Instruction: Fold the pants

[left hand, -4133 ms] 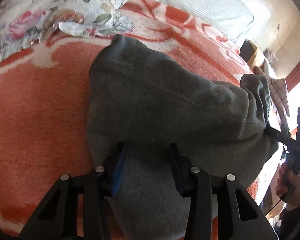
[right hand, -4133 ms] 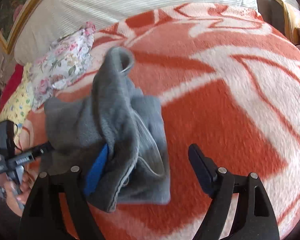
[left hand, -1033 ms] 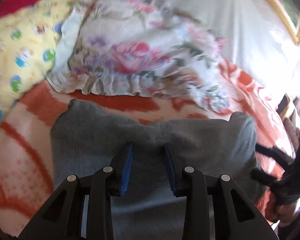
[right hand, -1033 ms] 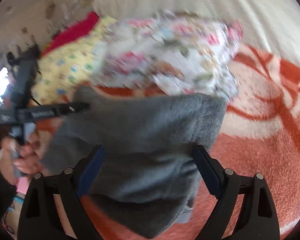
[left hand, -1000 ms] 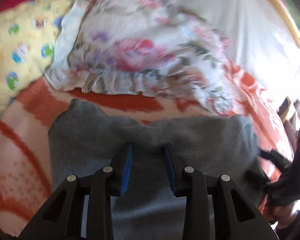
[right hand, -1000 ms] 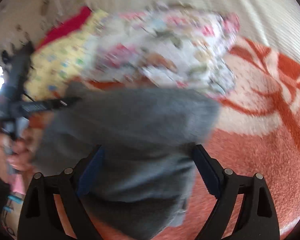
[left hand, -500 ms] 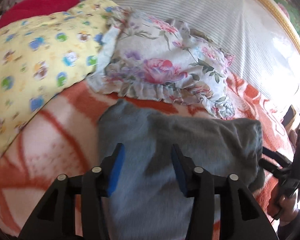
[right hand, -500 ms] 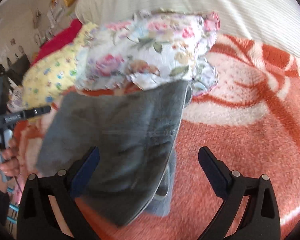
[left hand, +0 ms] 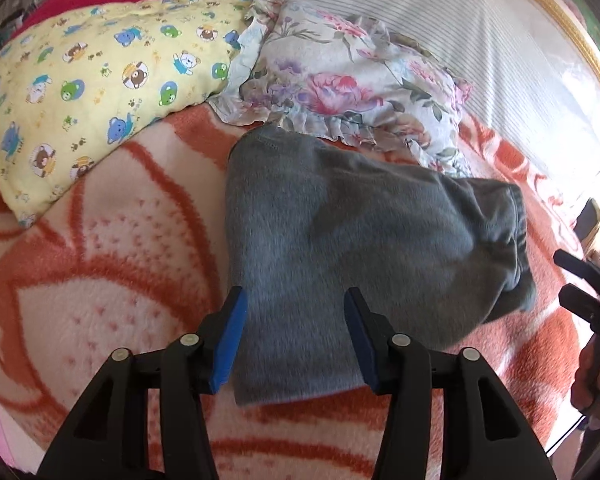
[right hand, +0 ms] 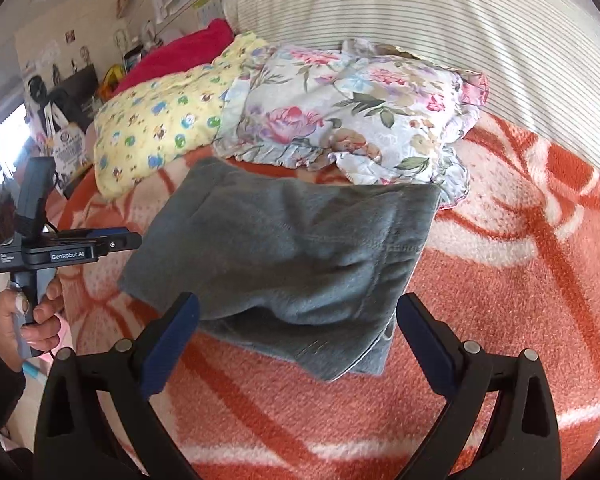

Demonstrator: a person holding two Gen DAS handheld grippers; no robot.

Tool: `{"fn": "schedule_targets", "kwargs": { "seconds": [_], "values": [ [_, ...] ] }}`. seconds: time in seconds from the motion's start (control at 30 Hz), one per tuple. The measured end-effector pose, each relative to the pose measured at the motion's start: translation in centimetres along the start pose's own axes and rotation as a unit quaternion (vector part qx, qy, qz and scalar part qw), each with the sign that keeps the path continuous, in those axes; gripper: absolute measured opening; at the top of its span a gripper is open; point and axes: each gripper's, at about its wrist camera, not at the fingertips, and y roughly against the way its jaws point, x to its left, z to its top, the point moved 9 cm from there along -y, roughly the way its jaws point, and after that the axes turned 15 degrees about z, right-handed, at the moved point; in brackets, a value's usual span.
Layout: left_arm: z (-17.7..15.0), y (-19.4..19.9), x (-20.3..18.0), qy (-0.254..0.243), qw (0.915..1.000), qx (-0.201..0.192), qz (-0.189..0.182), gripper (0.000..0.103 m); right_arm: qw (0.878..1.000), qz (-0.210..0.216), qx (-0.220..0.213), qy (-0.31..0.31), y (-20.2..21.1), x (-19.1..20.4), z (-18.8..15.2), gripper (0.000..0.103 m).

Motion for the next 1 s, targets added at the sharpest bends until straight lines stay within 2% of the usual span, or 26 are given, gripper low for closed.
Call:
{"fn": "schedule_targets", "kwargs": {
  "seconds": [0.2, 0.37, 0.53, 1.0],
  "values": [
    [-1.0, 1.5, -0.1, -0.02, 0.9988, -0.019, 0.04, 0.06, 0.999, -0.014, 0.033, 0.014, -1.0, 0.6, -1.7, 0.099],
    [-1.5, 2.8, 0.1, -0.021, 0.996, -0.04, 0.078, 0.076, 0.999, -0.019, 0.045, 0.015, -1.2, 0.7, -2.4, 0.099],
    [-1.8, 3.9, 0.0, -0.027, 0.9937, -0.051, 0.096, 0.083, 0.999, -0.021, 0.048, 0.015, -1.2, 0.8, -2.2, 0.099],
    [-2.0, 4.8, 0.1, -0.03, 0.9919, -0.06, 0.108, 0.084, 0.998, -0.022, 0.046, 0.021, -1.0, 1.4, -1.8, 0.099]
  ]
}}
